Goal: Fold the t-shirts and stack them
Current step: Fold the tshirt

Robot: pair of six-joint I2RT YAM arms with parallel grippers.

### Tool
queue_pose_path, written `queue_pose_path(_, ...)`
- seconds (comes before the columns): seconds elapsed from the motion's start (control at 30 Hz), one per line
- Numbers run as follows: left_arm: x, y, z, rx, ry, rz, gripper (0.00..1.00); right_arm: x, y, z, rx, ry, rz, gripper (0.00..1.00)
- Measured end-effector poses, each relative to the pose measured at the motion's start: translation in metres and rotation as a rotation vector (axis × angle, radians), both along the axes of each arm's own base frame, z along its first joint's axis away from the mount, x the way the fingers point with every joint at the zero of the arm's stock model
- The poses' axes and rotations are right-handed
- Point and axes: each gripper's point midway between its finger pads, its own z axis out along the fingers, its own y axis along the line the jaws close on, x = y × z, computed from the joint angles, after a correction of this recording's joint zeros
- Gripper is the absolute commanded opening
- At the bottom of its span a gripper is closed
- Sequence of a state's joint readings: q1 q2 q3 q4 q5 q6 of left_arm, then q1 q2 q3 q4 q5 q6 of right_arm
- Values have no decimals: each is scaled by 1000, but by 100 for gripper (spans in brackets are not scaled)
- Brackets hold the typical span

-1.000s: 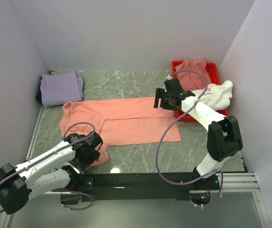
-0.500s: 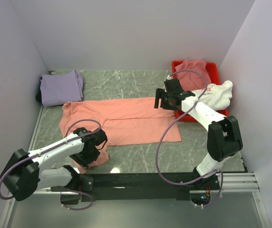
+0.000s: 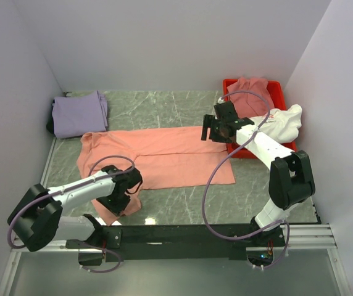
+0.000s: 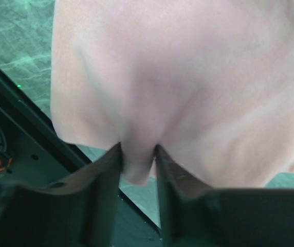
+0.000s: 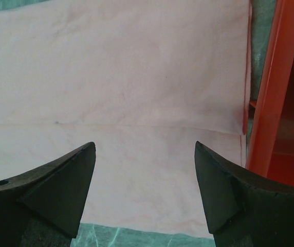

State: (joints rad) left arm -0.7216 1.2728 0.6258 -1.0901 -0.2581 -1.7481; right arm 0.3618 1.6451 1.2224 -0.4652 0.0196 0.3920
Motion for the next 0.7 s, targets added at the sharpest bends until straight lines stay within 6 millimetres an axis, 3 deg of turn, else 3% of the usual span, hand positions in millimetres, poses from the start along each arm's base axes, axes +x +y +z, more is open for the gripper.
queue_pose_path(0.27, 1, -2, -2, -28, -23, 3, 1, 0, -1, 0, -1, 0, -7, 84)
queue_pose_path(0.4, 2, -1, 4, -16, -21, -3, 1, -8, -4, -4, 0, 12, -18, 83)
queue_pose_path(0.7, 8, 8, 39, 25, -63, -28, 2, -93, -23, -20, 55, 60, -62, 82)
